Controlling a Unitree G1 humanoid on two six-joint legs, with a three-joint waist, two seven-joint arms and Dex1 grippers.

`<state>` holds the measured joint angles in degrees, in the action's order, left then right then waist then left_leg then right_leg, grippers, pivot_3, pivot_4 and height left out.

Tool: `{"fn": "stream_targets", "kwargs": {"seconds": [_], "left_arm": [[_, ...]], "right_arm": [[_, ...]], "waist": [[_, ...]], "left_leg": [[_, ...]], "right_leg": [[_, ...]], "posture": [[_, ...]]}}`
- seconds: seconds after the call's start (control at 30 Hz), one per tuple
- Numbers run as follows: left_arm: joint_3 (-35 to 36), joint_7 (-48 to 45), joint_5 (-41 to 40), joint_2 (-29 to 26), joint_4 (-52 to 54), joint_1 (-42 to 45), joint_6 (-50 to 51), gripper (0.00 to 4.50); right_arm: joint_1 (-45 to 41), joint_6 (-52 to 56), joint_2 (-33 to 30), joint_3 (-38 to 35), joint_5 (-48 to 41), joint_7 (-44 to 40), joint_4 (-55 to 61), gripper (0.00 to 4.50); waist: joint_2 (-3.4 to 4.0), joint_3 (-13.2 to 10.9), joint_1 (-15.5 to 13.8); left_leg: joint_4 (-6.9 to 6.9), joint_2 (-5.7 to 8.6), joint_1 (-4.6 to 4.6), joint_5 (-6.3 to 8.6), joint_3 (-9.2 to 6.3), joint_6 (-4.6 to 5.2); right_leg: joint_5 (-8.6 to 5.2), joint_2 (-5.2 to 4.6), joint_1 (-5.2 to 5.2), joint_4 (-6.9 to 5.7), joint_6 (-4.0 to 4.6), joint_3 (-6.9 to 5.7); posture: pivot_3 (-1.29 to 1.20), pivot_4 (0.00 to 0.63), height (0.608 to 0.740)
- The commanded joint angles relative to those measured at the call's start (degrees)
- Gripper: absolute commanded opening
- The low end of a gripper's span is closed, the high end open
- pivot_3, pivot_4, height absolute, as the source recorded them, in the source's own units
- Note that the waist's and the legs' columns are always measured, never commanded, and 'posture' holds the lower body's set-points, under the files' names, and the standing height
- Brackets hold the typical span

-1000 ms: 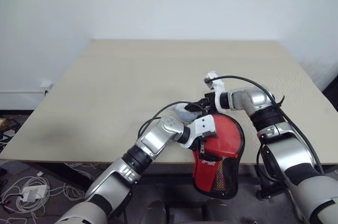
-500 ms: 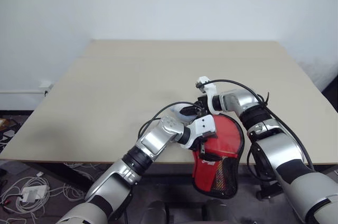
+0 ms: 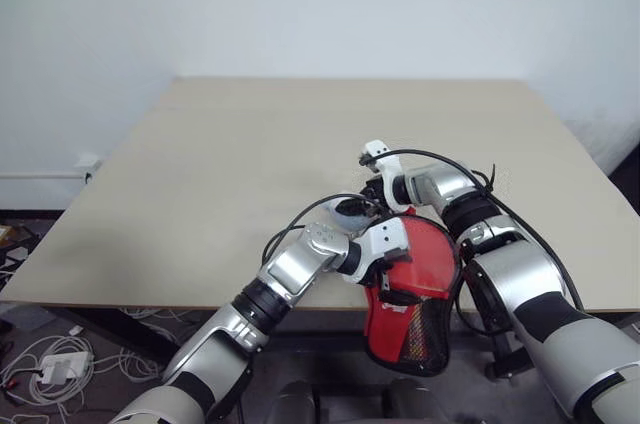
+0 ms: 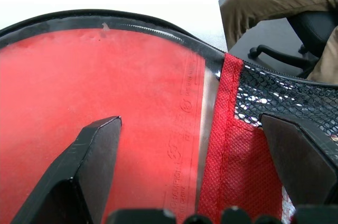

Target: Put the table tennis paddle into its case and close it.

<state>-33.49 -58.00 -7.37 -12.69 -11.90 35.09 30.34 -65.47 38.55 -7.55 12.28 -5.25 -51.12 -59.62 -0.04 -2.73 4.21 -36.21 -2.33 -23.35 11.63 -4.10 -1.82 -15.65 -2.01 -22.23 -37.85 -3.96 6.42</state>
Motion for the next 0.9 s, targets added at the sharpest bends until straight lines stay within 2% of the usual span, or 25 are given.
{"fn": "stream_targets", "kwargs": {"seconds": [0.03, 0.07, 0.33, 0.4, 0.47, 0.53, 0.7, 0.9], "left_arm": [[-1.46, 1.12, 2.59, -0.71, -2.36, -1.63, 3.00, 4.50], [-1.32, 1.24, 2.55, -0.70, -2.23, -1.69, 3.31, 4.50], [-1.19, 1.24, 2.21, -0.76, -1.51, -1.89, 5.38, 4.50], [-1.26, 1.26, 2.22, -0.72, -1.40, -1.92, 5.66, 4.50], [-1.33, 1.17, 2.06, -0.74, -1.24, -1.95, 6.38, 4.50], [-1.46, 0.87, 1.84, -0.67, -1.40, -1.82, 7.19, 4.50], [-1.64, 0.47, 1.81, -0.52, -1.62, -1.68, 8.08, 4.50], [-1.83, 0.12, 2.02, -0.18, -2.52, -1.11, 8.29, 4.50]], "right_arm": [[-1.94, -1.29, 0.37, -0.35, 1.09, -0.47, 0.89, 4.12], [-2.04, -1.70, 0.44, -0.75, 1.18, 0.02, 0.87, 3.92], [-2.62, -5.71, 0.55, -6.10, 0.17, 7.76, -0.57, 1.17], [-2.79, -6.90, 0.64, -7.75, 0.01, 10.54, -1.22, 0.60], [-2.88, -8.57, 0.62, -9.23, 0.30, 14.60, -2.11, 0.24], [-2.71, -10.76, 0.35, -11.11, 0.34, 19.26, -2.65, 0.07], [-1.93, -15.17, -0.44, -14.18, 0.61, 26.71, -0.95, 0.07], [-0.63, -13.27, -3.74, -16.77, -0.12, 30.17, 3.79, 0.07]], "waist": [[0.01, 0.02, 0.01], [0.01, 0.03, 0.01], [0.00, 0.05, 0.07], [0.00, 0.05, 0.07], [0.00, 0.05, 0.09], [0.00, 0.05, 0.19], [0.00, 0.04, 0.71], [0.00, 0.04, 0.72]], "left_leg": [[0.00, 0.00, 0.00, 0.00, 0.00, 0.00], [0.00, 0.00, 0.00, 0.00, 0.00, 0.00], [0.02, 0.00, 0.04, 0.00, -0.01, 0.00], [0.03, 0.00, 0.08, 0.00, -0.01, 0.00], [0.03, 0.00, 0.13, 0.00, -0.01, 0.00], [0.10, 0.00, 0.30, 0.00, 0.00, 0.00], [0.25, 0.00, 0.77, 0.01, 0.00, 0.00], [0.23, 0.00, 0.76, 0.01, -0.01, 0.00]], "right_leg": [[0.00, 0.00, 0.00, 0.00, 0.00, 0.00], [0.00, 0.00, 0.00, 0.00, 0.00, 0.00], [0.00, 0.01, 0.01, -0.02, 0.01, 0.00], [0.03, 0.01, 0.04, -0.02, 0.06, 0.00], [0.04, 0.01, 0.08, -0.02, 0.07, 0.01], [0.04, 0.01, 0.22, 0.01, 0.07, 0.03], [-0.03, 0.01, 0.69, 0.13, -0.01, 0.02], [-0.03, 0.01, 0.71, 0.13, -0.01, 0.02]], "posture": [[0.00, 0.000, 0.740], [0.00, 0.000, 0.740], [0.00, 0.000, 0.740], [0.00, 0.000, 0.740], [0.00, 0.000, 0.740], [0.00, 0.000, 0.740], [0.00, 0.000, 0.740], [0.00, 0.000, 0.740]]}}
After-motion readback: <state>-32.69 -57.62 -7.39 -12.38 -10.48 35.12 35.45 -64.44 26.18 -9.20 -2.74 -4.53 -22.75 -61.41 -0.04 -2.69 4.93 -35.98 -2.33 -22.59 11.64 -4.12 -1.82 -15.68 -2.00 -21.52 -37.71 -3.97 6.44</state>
